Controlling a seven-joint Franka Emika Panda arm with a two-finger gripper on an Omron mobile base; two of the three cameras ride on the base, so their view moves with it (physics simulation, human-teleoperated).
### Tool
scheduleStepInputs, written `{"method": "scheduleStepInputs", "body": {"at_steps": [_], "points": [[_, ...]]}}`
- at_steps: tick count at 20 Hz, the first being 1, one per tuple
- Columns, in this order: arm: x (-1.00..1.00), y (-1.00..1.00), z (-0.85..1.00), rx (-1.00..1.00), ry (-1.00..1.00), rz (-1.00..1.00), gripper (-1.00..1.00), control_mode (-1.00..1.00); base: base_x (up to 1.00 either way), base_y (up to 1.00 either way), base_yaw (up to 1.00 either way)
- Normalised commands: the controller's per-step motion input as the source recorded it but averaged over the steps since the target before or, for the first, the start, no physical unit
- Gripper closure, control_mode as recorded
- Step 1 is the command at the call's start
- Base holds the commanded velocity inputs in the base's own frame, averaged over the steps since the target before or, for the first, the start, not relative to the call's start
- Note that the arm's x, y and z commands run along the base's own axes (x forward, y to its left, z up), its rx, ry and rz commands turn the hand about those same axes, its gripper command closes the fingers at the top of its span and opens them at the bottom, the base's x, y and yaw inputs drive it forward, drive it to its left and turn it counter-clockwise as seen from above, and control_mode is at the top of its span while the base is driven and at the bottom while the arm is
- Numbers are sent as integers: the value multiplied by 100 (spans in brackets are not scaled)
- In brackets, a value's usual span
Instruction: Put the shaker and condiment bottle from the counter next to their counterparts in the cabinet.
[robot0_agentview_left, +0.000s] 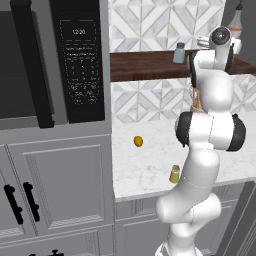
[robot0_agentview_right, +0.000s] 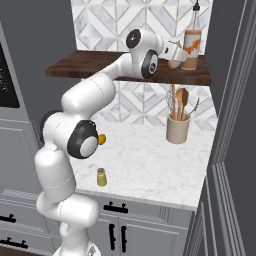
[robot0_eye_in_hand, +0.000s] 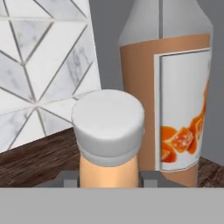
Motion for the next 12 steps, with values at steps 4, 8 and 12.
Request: {"method": "scheduleStepInputs", "body": {"at_steps": [4, 8, 12], "points": [[1, -3, -31, 0, 0, 0, -100, -100, 0, 0, 0], [0, -1, -28, 1, 0, 0, -100, -100, 0, 0, 0], [0, 0, -9, 3, 0, 0, -100, -100, 0, 0, 0]]}}
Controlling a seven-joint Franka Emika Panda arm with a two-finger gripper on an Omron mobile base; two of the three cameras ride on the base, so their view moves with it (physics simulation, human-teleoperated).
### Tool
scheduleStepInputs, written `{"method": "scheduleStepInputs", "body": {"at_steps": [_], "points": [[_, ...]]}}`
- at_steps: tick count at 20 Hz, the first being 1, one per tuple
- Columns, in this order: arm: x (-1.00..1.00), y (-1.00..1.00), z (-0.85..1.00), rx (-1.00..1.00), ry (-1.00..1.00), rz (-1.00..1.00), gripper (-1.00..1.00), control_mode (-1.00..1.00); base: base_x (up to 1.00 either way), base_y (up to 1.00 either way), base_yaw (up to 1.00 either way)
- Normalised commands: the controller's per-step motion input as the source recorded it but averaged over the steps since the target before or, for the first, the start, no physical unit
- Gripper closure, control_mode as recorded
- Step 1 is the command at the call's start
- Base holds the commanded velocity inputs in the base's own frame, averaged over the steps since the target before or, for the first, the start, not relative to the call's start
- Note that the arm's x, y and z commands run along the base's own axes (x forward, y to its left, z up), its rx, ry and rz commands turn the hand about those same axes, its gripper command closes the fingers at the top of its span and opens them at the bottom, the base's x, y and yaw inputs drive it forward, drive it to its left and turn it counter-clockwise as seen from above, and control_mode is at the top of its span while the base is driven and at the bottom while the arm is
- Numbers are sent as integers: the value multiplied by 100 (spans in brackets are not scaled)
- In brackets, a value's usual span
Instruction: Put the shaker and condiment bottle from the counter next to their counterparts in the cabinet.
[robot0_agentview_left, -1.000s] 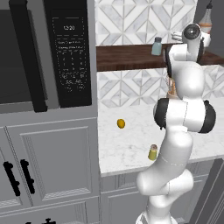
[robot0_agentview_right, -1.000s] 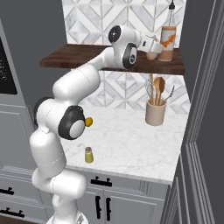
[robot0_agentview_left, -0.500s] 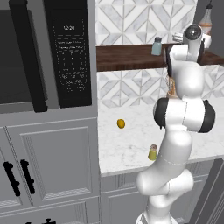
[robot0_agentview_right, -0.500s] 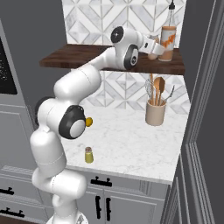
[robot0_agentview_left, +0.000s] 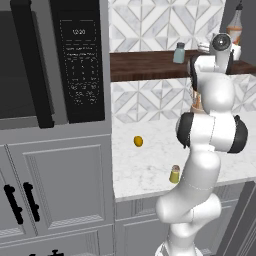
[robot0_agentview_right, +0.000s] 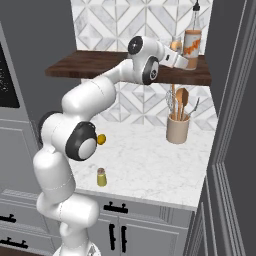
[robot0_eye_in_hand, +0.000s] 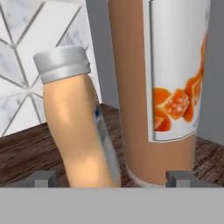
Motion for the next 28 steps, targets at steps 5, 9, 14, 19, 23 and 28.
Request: {"method": "scheduleStepInputs", "body": {"at_steps": [5, 9, 14, 19, 23, 28], "points": [[0, 0, 18, 5, 0, 0, -100, -100, 0, 0, 0], [-5, 0, 34, 6, 0, 0, -100, -100, 0, 0, 0], [-18, 0, 6, 2, 0, 0, -100, -100, 0, 0, 0], [-40, 0, 0, 0, 0, 0, -100, -100, 0, 0, 0], [-44, 0, 0, 0, -1, 0, -100, -100, 0, 0, 0], [-42, 0, 0, 0, -1, 1, -100, -100, 0, 0, 0]]}}
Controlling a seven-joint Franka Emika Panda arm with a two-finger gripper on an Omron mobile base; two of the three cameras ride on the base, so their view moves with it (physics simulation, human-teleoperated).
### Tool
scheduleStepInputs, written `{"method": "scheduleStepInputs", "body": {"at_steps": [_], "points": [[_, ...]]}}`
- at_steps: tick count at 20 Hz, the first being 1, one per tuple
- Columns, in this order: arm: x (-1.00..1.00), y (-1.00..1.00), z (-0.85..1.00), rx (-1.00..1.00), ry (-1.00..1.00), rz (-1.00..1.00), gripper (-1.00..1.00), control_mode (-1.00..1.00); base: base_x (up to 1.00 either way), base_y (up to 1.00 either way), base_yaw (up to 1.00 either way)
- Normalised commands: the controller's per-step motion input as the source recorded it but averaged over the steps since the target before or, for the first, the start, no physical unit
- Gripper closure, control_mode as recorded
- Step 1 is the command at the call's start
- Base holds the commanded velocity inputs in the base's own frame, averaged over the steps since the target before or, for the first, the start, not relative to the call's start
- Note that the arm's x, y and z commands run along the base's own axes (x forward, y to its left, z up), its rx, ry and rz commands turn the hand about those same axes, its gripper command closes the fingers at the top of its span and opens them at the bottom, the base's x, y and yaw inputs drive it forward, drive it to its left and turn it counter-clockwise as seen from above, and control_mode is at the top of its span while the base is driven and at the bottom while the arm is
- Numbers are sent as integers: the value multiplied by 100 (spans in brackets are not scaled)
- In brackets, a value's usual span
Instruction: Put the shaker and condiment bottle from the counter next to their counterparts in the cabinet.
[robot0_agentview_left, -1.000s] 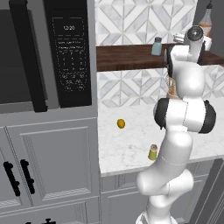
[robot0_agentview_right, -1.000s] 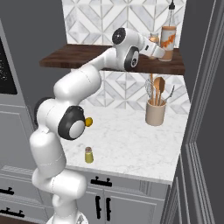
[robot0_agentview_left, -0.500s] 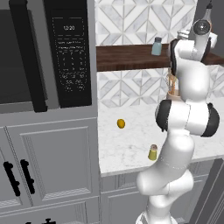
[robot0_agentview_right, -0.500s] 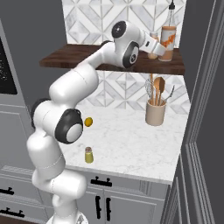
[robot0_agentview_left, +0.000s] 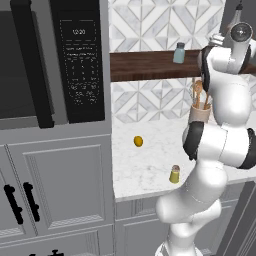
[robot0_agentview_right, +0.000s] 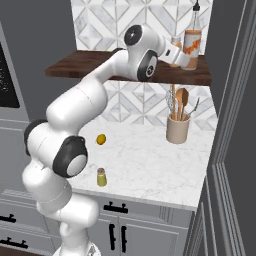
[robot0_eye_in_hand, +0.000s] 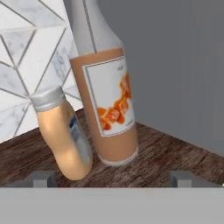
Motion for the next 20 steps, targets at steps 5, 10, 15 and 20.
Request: {"method": "scheduleStepInputs", "body": {"at_steps": [5, 10, 15, 20], "points": [[-46, 7, 0, 0, -1, 2, -100, -100, 0, 0, 0], [-57, 26, -3, 0, 0, 5, -100, -100, 0, 0, 0], [-75, 57, -4, 0, -1, 9, -100, -100, 0, 0, 0], [-93, 27, -14, 0, -5, 5, -100, -100, 0, 0, 0]]}}
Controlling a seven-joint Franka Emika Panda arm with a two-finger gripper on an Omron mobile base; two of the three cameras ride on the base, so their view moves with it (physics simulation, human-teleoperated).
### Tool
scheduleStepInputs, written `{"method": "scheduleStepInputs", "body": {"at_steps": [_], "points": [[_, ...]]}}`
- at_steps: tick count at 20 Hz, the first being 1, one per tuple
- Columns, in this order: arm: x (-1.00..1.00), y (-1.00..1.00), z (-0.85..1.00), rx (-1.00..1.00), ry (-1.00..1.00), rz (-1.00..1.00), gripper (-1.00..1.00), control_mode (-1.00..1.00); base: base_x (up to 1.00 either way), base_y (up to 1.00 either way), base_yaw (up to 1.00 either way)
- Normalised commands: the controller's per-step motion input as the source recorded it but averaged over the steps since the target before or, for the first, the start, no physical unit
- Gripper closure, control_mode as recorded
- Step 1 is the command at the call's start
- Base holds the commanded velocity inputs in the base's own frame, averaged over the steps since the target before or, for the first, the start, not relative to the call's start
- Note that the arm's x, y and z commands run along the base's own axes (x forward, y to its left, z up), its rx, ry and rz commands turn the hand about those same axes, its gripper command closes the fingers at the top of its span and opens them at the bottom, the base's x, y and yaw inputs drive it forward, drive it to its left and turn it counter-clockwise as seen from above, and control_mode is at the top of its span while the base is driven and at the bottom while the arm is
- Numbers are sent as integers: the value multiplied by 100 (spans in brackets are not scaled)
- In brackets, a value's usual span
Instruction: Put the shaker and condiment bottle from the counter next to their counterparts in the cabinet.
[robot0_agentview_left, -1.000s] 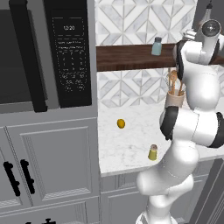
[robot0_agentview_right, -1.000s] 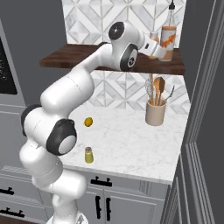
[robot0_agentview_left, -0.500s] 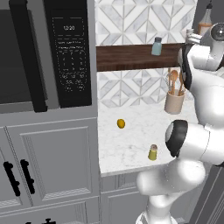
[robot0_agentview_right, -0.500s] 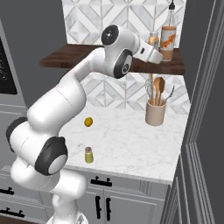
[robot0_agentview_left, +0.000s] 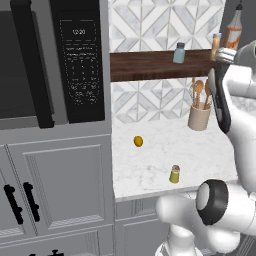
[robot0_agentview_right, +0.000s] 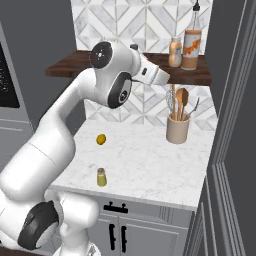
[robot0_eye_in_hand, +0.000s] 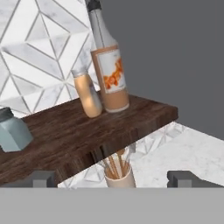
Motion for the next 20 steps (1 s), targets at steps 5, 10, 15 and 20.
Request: {"method": "scheduleStepInputs", "body": {"at_steps": [5, 10, 15, 20], "points": [[-96, 5, -29, 0, -11, 1, -100, -100, 0, 0, 0], [-91, 2, -33, 0, -10, 5, -100, -100, 0, 0, 0], [-82, 18, -28, 0, -3, 8, -100, -100, 0, 0, 0], [-59, 27, -21, 0, 0, 13, -100, -100, 0, 0, 0]]}}
